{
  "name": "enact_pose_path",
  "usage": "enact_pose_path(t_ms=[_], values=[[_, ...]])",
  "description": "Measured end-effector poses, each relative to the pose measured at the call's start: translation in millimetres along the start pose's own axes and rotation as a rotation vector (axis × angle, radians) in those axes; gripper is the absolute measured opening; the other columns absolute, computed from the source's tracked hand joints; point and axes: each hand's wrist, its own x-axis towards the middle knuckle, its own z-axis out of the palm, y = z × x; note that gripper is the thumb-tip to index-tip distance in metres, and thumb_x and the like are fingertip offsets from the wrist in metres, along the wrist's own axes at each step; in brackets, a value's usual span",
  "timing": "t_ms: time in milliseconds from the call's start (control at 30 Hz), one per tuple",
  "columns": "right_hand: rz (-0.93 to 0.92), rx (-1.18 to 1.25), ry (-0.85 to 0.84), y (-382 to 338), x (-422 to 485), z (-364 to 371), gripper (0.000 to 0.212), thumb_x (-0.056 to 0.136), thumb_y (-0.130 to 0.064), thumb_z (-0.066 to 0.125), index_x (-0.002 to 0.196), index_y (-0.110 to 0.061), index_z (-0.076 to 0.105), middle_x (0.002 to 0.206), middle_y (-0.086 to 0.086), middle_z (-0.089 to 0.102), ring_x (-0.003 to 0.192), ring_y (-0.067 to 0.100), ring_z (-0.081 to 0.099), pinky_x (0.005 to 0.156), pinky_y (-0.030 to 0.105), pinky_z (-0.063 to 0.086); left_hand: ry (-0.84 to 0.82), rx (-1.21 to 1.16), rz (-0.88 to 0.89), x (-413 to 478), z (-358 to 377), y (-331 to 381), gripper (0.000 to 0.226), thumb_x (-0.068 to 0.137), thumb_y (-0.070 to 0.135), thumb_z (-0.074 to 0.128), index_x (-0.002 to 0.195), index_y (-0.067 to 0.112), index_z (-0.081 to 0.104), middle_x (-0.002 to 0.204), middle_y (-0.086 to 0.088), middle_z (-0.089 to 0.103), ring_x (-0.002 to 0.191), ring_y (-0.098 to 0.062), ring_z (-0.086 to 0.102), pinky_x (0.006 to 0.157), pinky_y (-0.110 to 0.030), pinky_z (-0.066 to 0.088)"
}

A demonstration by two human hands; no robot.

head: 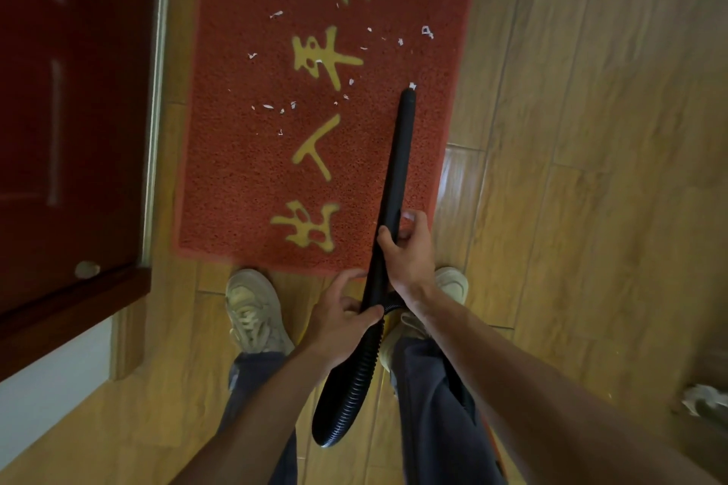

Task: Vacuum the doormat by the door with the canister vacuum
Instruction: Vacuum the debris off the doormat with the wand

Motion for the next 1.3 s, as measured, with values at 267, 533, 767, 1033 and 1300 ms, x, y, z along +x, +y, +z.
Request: enact_pose_path(t_ms=[267,533,767,1033,1300], values=[[-0.010,-0.012,0.022,-2.8,10.3,-3.6,0.031,0.094,-0.020,0.064,0.121,-0.018,0.049,0.066,-0.003,0.061,0.057,0.014,0.063,0.057,0.034,0.054,0.000,0.009,0.014,10.3,3.9,8.7,0.050,0.083,0.010,0.075,0.093,0.056,0.060,0.077,-0.009,0.070,0.075,-0.028,0.071,0.073,-0.046,0.058],[-0.012,-0.014,-0.031,-6.1,14.4,-6.6,0.032,0.094,-0.019,0.063,0.121,-0.018,0.047,0.068,0.005,0.064,0.067,0.034,0.067,0.058,0.044,0.055,0.023,0.008,0.009,10.2,8.7,10.8,0.052,0.082,0.010,0.076,0.093,0.057,0.059,0.079,-0.008,0.072,0.077,-0.029,0.072,0.072,-0.044,0.058],[-0.028,-0.049,-0.093,-11.3,3.2,0.3,0.028,0.095,-0.017,0.062,0.117,-0.020,0.045,0.073,-0.003,0.063,0.060,0.018,0.065,0.053,0.028,0.054,0.041,-0.030,-0.038,2.2,5.4,0.9,0.046,0.082,0.013,0.075,0.097,0.053,0.059,0.078,-0.007,0.072,0.081,-0.031,0.072,0.074,-0.046,0.058],[-0.062,-0.085,-0.140,-7.4,-12.1,17.9,0.026,0.095,-0.016,0.062,0.114,-0.019,0.045,0.076,-0.007,0.062,0.059,0.011,0.063,0.052,0.022,0.053,0.022,-0.060,-0.079,-10.9,-10.6,-13.1,0.043,0.086,0.013,0.072,0.104,0.050,0.059,0.083,-0.005,0.073,0.087,-0.030,0.072,0.083,-0.051,0.059],[-0.077,-0.104,-0.167,-10.1,-17.1,34.1,0.029,0.093,-0.019,0.065,0.117,-0.016,0.048,0.079,-0.006,0.064,0.065,0.011,0.066,0.057,0.026,0.056,0.014,-0.083,-0.043,-17.5,-25.7,-17.2,0.055,0.087,0.015,0.071,0.118,0.055,0.050,0.086,-0.015,0.072,0.085,-0.031,0.072,0.078,-0.049,0.058]])
